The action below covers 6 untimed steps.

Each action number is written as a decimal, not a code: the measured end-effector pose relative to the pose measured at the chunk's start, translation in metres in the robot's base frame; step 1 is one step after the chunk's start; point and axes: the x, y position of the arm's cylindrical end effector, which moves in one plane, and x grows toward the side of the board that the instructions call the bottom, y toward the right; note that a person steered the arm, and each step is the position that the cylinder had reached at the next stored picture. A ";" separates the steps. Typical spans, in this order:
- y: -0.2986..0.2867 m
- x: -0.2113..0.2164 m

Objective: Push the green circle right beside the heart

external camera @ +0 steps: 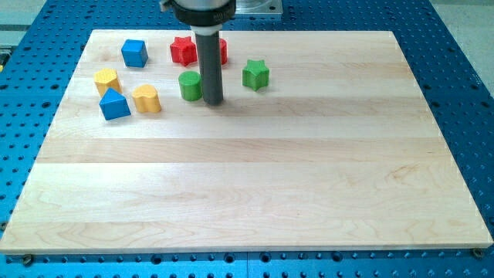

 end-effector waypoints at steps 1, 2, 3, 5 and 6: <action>0.001 -0.022; -0.006 -0.069; -0.042 -0.064; -0.047 -0.050; -0.088 -0.043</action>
